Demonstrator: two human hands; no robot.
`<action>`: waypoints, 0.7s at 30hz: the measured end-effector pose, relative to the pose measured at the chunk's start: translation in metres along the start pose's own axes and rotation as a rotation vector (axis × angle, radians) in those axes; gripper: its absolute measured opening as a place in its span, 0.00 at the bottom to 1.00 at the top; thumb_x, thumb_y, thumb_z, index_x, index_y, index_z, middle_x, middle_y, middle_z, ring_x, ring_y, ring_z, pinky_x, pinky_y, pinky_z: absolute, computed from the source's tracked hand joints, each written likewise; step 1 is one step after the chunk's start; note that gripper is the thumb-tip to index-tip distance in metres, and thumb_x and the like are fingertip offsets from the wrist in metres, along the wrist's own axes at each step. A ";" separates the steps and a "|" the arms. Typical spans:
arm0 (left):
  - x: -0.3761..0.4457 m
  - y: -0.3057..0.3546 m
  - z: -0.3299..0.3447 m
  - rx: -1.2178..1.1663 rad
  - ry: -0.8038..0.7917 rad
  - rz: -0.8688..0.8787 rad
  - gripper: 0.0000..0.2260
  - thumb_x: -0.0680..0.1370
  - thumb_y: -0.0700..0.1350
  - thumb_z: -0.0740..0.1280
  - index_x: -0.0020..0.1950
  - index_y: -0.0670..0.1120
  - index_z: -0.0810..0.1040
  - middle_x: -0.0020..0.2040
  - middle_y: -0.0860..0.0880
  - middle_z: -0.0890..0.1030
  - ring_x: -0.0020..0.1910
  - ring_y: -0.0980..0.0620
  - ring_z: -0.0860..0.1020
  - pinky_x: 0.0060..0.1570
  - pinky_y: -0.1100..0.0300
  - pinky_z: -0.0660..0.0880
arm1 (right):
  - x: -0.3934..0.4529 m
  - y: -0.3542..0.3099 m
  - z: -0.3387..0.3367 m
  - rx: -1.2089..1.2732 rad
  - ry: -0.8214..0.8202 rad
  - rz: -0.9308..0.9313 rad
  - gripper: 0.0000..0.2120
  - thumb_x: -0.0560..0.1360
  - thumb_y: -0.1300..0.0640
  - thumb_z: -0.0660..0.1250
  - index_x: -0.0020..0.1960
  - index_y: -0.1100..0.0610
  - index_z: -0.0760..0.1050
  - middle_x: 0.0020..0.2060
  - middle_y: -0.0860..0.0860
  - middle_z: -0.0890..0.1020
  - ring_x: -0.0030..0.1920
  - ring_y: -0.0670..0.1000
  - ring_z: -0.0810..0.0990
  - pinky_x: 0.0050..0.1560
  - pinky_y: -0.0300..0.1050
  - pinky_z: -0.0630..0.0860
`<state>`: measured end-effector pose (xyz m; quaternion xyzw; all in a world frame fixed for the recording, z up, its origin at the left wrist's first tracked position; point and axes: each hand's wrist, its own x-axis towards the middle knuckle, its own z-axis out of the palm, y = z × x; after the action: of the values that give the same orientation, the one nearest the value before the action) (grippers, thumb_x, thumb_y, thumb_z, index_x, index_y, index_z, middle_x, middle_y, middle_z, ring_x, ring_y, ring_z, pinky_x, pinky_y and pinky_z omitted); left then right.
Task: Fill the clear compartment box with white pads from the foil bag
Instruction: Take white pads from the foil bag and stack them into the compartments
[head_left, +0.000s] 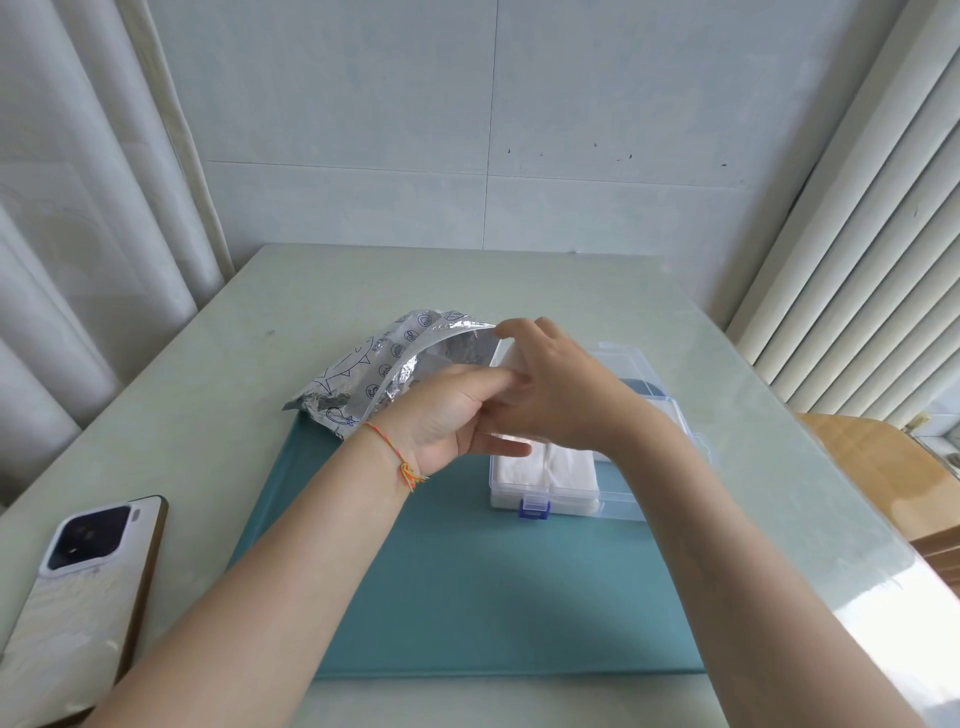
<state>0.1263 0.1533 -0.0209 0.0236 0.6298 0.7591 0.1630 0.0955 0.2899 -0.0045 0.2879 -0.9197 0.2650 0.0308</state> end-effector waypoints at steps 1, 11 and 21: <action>0.000 0.000 0.001 0.027 0.002 -0.001 0.07 0.79 0.39 0.62 0.44 0.43 0.79 0.32 0.52 0.80 0.34 0.53 0.81 0.43 0.52 0.81 | 0.000 -0.001 0.002 -0.014 -0.003 -0.019 0.36 0.68 0.49 0.74 0.71 0.52 0.63 0.59 0.50 0.71 0.62 0.52 0.70 0.56 0.40 0.66; -0.004 0.006 -0.011 0.164 0.023 0.074 0.10 0.81 0.45 0.63 0.56 0.40 0.79 0.42 0.43 0.84 0.36 0.48 0.82 0.38 0.58 0.79 | -0.003 0.009 -0.038 0.377 -0.027 0.098 0.12 0.76 0.54 0.70 0.58 0.53 0.78 0.45 0.51 0.83 0.42 0.48 0.81 0.47 0.43 0.77; -0.002 0.008 -0.007 0.312 0.276 0.229 0.04 0.76 0.44 0.71 0.50 0.48 0.83 0.42 0.54 0.84 0.44 0.56 0.80 0.42 0.60 0.78 | -0.007 0.016 -0.044 0.348 -0.004 0.184 0.04 0.76 0.57 0.68 0.45 0.56 0.81 0.36 0.52 0.83 0.33 0.46 0.79 0.42 0.48 0.79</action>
<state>0.1248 0.1450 -0.0141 0.0157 0.7491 0.6620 -0.0176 0.0884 0.3269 0.0236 0.2040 -0.8825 0.4213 -0.0458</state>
